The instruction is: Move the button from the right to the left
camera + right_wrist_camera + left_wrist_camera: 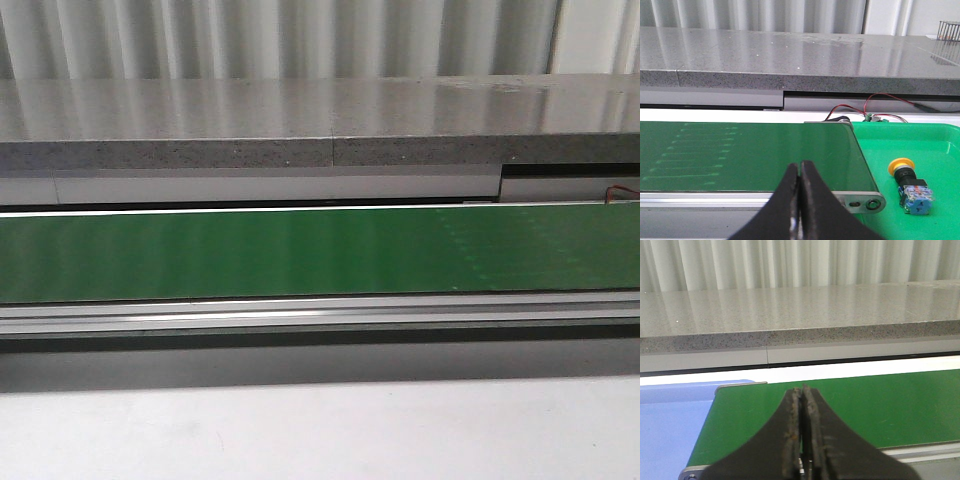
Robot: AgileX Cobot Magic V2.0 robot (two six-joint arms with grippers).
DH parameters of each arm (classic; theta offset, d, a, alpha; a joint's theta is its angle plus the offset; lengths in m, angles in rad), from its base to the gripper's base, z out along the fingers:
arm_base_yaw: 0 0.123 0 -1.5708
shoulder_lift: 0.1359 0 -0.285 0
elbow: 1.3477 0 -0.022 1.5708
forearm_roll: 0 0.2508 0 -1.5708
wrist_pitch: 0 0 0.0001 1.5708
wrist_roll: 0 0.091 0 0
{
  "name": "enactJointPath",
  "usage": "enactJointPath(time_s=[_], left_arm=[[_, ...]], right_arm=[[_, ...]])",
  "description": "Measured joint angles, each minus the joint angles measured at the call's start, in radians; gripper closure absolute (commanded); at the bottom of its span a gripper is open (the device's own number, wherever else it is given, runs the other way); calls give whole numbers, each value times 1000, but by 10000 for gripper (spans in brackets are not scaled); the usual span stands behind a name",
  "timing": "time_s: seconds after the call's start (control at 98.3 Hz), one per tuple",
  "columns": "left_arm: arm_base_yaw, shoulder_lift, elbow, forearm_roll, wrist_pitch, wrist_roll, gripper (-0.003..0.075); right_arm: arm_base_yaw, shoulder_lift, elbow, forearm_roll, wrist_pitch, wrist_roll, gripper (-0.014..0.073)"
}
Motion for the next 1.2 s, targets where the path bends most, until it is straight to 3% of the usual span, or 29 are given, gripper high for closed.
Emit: enactJointPath(time_s=[0.326,0.56,0.885,1.201], left_arm=[[0,0,0,0,0,0,741],[0,0,0,0,0,0,741],[0,0,0,0,0,0,741],[0,0,0,0,0,0,741]], right_arm=[[0,0,-2,0,11,0,659],[0,19,-151,0,227,0,659],[0,308,-459,0,561,0,659],[0,591,-590,24,573,0,659]])
